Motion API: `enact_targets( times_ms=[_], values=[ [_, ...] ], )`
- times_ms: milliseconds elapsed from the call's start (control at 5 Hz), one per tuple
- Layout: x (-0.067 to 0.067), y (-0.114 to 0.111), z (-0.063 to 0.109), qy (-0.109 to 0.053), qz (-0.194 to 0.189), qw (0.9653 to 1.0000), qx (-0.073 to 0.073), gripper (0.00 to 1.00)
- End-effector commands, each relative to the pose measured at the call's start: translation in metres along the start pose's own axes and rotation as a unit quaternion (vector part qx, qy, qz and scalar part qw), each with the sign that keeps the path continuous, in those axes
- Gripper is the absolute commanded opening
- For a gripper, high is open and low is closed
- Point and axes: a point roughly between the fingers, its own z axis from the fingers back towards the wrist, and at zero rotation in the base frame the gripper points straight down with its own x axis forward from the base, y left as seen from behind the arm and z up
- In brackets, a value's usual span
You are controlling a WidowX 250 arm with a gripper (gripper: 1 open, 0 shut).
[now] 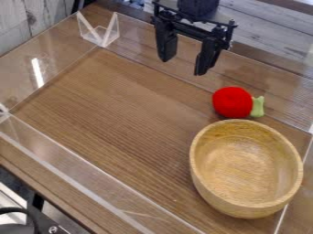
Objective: Move the red object to the left side of the table
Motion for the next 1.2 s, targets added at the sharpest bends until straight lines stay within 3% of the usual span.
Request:
enact_targets(
  times_ms=[0, 200, 400, 600, 800, 1000],
  values=[
    [0.002, -0.002, -0.013, 0.004, -0.073, 0.9973, -0.001, 1.0],
    [0.009, -0.015, -0.028, -0.008, -0.192, 0.9814, 0.002, 1.0],
    [0.009, -0.037, -0.033, -0.023, -0.313, 0.9495, 0.011, 1.0],
    [0.012, -0.063, -0.032, -0.041, -0.382, 0.9229, 0.023, 1.0],
    [0.021, -0.059, -0.043, -0.06, -0.376, 0.9243, 0.029, 1.0],
    [0.023, -0.041, -0.042, -0.088, -0.345, 0.9333, 0.045, 1.0]
  ],
)
